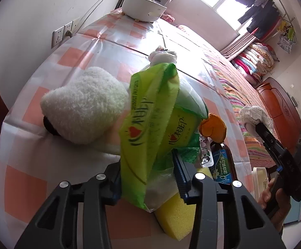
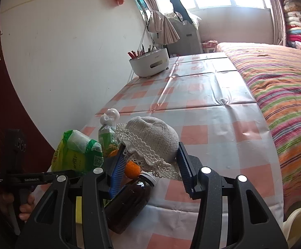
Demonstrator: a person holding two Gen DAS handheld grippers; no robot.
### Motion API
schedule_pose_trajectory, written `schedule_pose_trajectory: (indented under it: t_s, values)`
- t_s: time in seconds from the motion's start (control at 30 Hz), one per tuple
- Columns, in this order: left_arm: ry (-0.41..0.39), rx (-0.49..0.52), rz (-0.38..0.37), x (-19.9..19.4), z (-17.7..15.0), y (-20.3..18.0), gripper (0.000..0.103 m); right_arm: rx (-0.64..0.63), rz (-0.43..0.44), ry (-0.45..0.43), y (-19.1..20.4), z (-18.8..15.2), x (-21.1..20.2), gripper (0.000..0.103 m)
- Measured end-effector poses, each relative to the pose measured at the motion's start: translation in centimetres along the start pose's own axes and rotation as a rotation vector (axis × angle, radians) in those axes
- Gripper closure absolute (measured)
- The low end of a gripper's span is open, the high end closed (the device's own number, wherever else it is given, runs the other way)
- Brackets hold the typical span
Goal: Collect trash
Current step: 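Grasp the green snack bag with the left gripper and lift it, then carry the lace hat over the cream bin and open the right gripper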
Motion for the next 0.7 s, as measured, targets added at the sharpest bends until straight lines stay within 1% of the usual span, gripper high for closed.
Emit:
schedule_pose_trajectory:
  t_s: [0.13, 0.3, 0.5, 0.7]
  values:
    - [-0.073, 0.020, 0.010, -1.2, 0.8, -0.6, 0.068, -0.002, -0.009, -0.017, -0.3, 0.2, -0.9, 0.057]
    - [-0.148, 0.051, -0.008, -2.6, 1.8, -2.2, 0.068, -0.013, -0.035, -0.044, -1.0, 0.5, -2.5, 0.057]
    - [-0.156, 0.079, -0.048, -2.8, 1.9, -4.4, 0.069, -0.014, -0.077, -0.062, -2.5, 0.4, -4.5, 0.057]
    - [-0.154, 0.118, -0.099, -2.6, 1.8, -7.4, 0.069, -0.016, -0.127, -0.078, -4.4, 0.2, -6.7, 0.057]
Point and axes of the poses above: each gripper's, at about its wrist camera, not at the fingertips, and x roughly the way its jaws point, y to its left, z to its top, the point moved 10 cm from there along x, roughly the way its jaws point, and after that the axes turned 2 degrees about z, right-handed, at the moved point
